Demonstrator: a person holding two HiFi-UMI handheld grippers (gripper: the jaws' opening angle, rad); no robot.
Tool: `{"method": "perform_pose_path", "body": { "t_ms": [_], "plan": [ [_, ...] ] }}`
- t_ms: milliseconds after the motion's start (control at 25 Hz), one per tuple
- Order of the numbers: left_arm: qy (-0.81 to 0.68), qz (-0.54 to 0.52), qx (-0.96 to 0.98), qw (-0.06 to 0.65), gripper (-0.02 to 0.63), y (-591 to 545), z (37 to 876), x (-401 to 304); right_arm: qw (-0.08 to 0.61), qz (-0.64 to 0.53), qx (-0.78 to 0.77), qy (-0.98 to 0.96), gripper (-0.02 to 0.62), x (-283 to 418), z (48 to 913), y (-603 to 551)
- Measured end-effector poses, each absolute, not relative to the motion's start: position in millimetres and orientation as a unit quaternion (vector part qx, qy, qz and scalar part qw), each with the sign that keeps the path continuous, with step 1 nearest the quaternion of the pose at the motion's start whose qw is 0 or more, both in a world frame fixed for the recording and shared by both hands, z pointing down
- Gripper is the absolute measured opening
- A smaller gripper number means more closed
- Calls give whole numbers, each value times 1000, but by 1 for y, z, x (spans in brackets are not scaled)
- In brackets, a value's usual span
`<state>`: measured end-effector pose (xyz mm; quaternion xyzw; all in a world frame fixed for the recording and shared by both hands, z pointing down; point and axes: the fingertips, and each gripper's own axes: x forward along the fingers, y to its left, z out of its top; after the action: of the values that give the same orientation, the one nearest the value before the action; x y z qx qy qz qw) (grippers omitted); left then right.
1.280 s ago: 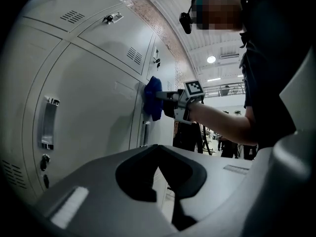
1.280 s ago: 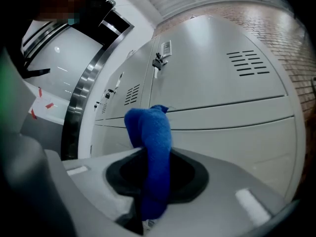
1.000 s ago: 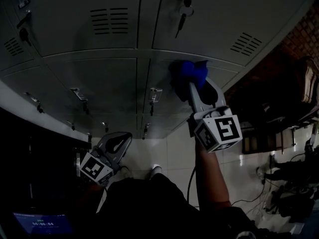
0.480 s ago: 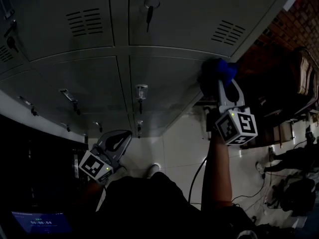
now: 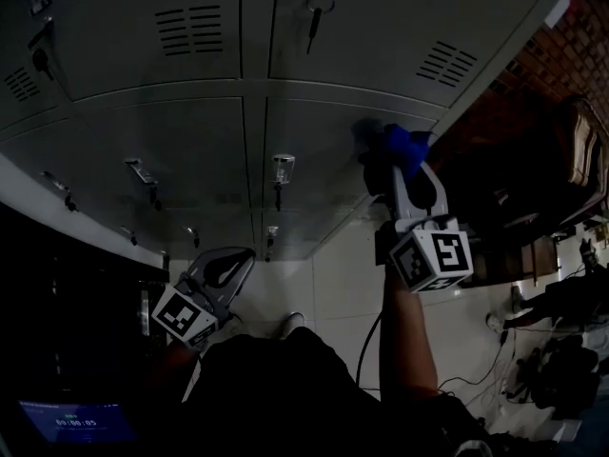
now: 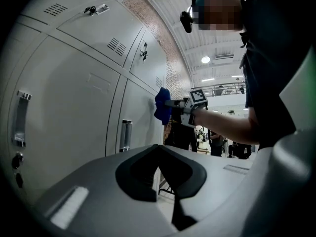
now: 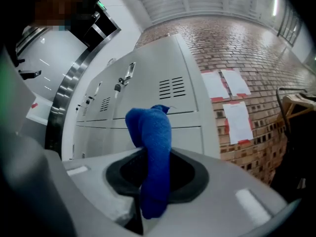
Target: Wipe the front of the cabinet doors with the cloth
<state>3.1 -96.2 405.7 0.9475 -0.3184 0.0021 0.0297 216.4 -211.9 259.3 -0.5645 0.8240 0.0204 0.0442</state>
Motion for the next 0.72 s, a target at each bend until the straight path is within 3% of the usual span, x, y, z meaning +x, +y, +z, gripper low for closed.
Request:
{"method": "perform_pose_path", "body": {
  "t_ms": [400,720],
  "plan": [
    [-349,-6,936,34,0,-77,405,-50,7,-1,-448,894,84,62,295,-207],
    [-381,0,923,44,0,-64,413,-93,-4,-12,-473,881,84,55,309,-237]
  ]
}}
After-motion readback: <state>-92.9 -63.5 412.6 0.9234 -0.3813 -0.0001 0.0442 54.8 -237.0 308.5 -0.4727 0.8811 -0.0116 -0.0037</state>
